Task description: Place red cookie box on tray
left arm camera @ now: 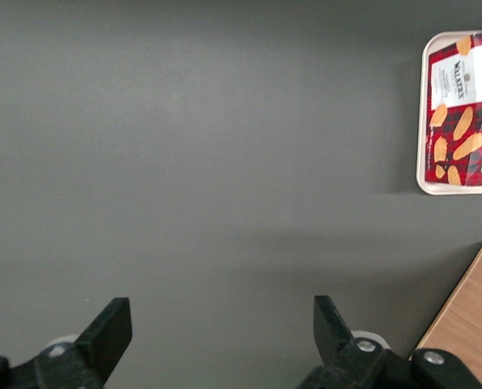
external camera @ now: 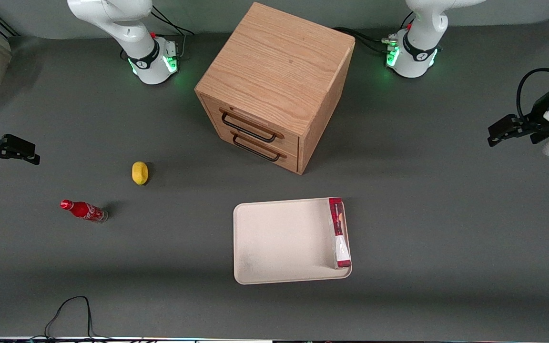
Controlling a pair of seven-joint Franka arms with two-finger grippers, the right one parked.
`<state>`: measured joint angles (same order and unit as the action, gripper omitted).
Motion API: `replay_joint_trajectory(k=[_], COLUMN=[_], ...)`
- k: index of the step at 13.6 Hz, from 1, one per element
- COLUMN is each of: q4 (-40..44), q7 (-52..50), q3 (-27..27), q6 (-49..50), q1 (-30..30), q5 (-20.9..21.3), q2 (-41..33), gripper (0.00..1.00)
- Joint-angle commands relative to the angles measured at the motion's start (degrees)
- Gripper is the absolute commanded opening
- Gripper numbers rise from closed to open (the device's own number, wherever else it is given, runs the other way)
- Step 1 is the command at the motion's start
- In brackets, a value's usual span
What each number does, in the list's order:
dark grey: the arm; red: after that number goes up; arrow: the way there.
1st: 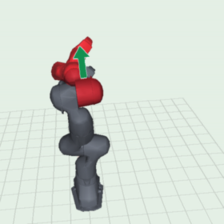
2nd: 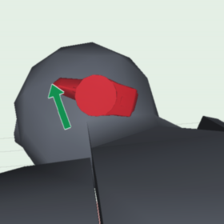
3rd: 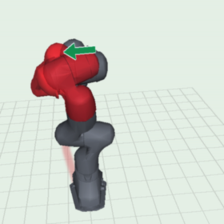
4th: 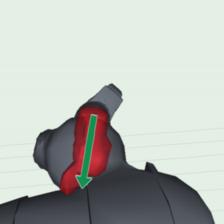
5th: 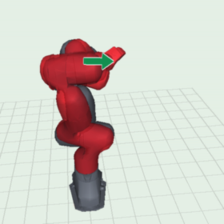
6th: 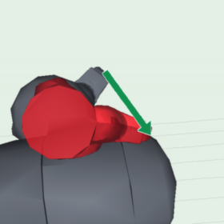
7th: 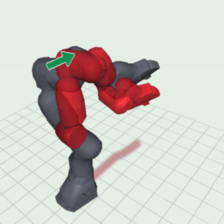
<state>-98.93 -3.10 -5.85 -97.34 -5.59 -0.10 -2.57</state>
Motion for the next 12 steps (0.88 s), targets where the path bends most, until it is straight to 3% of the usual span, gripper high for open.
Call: replay_joint_trajectory(k=[1, 12], q4=[4.6, 4.4], q7=[0.9, 1.3], q3=[2.1, 1.7], q6=[1.2, 7.5], q1=[2.3, 1.7], q5=[-0.9, -0.5], q2=[2.4, 0.5], gripper=[1.00, 1.00])
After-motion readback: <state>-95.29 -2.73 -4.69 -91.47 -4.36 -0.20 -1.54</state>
